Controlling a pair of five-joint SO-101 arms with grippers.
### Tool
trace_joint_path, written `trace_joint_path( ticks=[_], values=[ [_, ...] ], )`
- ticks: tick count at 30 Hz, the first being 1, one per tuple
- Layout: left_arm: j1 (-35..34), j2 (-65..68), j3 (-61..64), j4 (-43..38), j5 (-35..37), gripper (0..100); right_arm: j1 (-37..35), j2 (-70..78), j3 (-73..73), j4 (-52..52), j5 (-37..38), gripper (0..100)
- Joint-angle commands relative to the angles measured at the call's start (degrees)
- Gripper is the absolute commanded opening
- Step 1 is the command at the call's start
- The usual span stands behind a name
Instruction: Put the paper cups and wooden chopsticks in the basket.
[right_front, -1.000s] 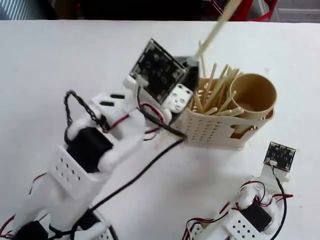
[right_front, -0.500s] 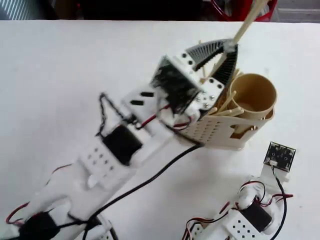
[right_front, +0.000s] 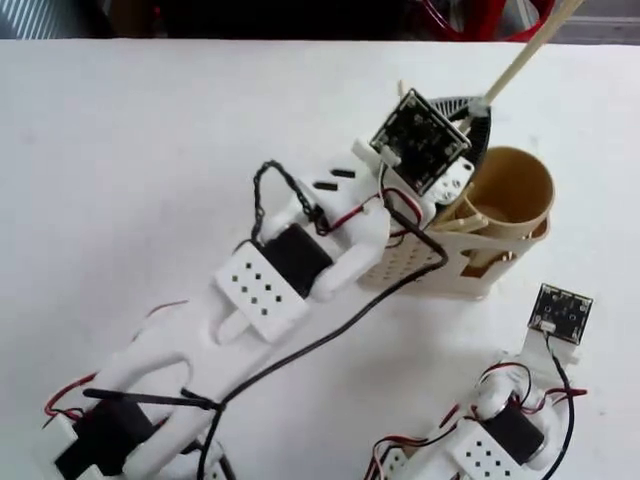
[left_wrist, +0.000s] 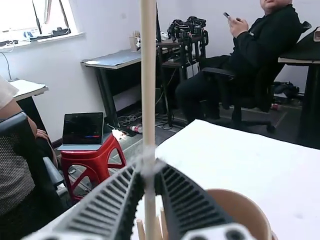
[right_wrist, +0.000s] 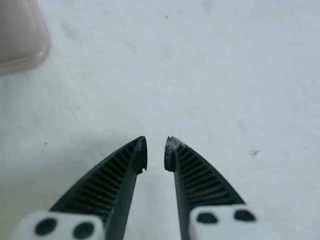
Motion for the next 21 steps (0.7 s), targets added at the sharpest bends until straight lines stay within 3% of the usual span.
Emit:
trace_joint_path(
  ticks=[1,9,21],
  values=[
    [-0.57,-0.31,1.05,-1.85,4.22,2,-0.48,-0.40,0.53,-0.75,0.44,7.4],
    [-1.45,-0.31,8.35,-7.12,4.40,2,-0.48,-0.40,0.53,-0.75,0.44,7.4],
    [-1.45,-0.31,11.78,-7.65,4.66,2,-0.48,-0.40,0.53,-0.75,0.44,7.4]
  ],
)
